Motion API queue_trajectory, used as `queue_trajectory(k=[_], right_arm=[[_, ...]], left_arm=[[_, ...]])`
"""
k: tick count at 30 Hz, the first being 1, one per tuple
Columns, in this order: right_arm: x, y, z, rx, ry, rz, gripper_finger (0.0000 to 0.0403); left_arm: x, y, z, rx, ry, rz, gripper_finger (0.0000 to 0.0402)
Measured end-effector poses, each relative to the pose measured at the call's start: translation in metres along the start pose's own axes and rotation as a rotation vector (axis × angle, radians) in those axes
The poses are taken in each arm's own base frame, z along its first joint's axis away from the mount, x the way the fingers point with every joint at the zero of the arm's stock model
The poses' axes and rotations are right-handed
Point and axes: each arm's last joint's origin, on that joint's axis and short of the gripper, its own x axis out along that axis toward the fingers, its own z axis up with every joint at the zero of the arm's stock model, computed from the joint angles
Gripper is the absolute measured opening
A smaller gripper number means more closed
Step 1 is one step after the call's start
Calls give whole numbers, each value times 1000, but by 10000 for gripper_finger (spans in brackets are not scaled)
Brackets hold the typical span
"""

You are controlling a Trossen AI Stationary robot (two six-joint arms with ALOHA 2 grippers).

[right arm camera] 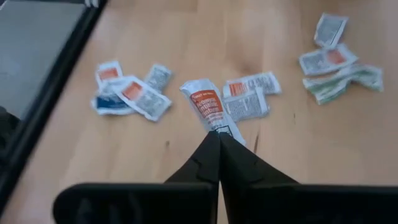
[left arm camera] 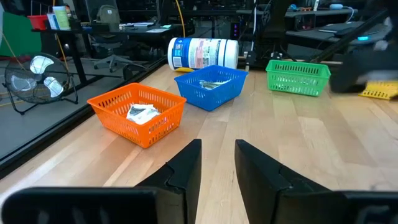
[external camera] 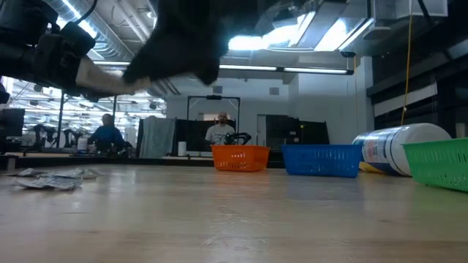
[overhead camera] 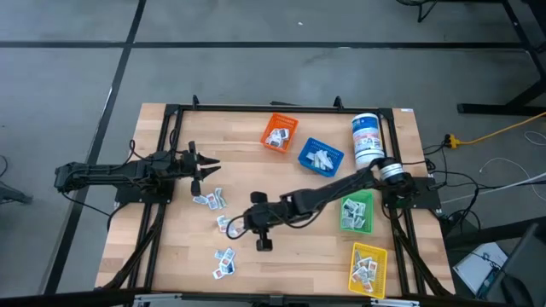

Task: Pick & Place First Aid Supplies
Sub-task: Put the orange ointment pack into the yellow basket

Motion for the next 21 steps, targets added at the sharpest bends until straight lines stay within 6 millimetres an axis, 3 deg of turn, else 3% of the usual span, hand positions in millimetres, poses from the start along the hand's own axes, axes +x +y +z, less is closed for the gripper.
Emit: queue_trajectory(k=[9,21], right_arm=[[-51,16,23,-21,-37,0,11],[-100,26,24,-17,71,6,11]], left_arm=[[0,0,0,0,0,0,91],[0,0,0,0,0,0,91]])
